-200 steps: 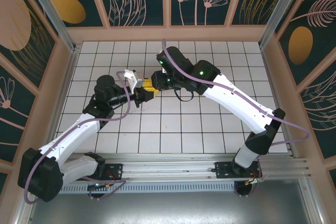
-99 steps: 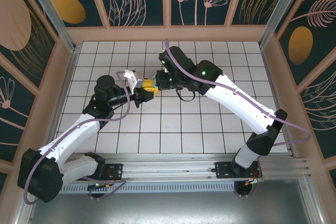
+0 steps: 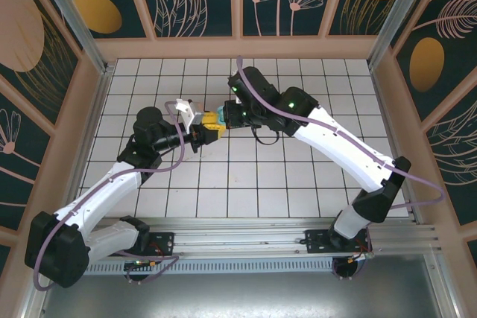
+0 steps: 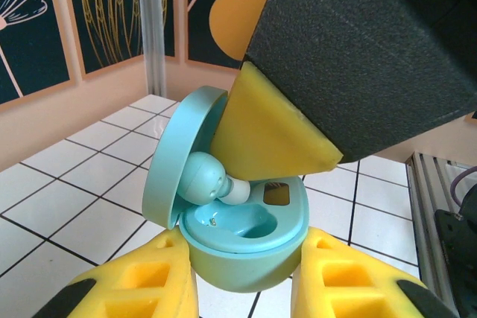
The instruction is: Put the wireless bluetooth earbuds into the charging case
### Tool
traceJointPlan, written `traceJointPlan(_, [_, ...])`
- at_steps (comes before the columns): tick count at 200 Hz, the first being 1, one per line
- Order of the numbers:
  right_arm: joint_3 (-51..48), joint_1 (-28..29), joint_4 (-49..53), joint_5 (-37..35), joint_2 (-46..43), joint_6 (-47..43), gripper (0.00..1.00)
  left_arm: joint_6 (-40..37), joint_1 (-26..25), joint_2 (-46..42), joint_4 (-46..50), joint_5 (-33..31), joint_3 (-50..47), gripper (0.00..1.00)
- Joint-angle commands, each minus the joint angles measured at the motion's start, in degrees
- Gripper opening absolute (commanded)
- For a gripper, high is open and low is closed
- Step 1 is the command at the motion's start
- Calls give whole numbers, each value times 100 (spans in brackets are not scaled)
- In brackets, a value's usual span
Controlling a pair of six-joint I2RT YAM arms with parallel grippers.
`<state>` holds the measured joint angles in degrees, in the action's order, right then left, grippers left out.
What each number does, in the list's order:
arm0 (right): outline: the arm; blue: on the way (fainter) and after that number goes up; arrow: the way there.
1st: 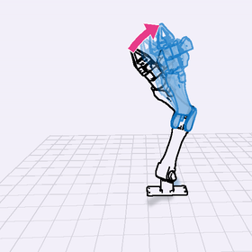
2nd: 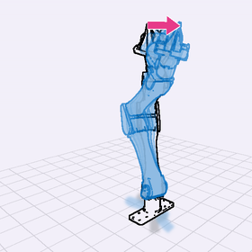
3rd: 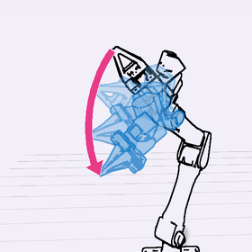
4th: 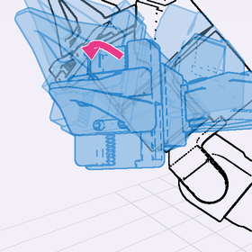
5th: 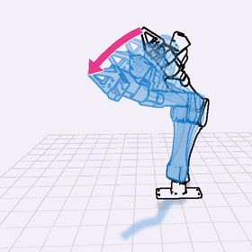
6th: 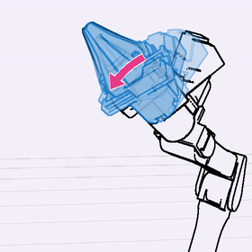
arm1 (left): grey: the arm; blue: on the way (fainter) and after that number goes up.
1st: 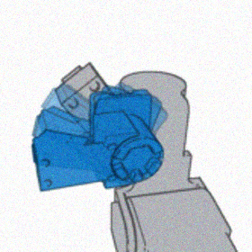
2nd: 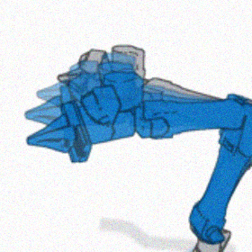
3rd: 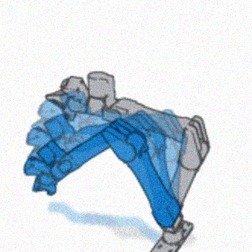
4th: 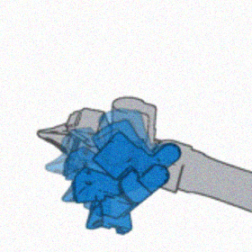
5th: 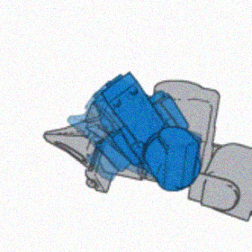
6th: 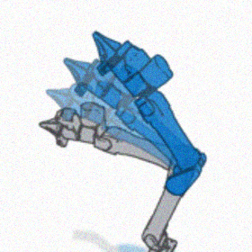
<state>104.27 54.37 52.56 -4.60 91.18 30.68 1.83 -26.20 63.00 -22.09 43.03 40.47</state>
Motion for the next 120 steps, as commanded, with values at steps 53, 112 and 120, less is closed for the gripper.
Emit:
traceJointPlan(53, [-604, -379, -837, 872, -693, 193, 12, 31, -22, -51, -244, 110, 49, 0])
traceJointPlan(112, [-669, -480, -728, 773, -618, -49, 28, 29, -17, -42, -228, 127, 84, 0])
traceJointPlan(120, [-629, -478, -656, 761, -556, -98, 29, 31, -17, -34, -229, 123, 92, 0])
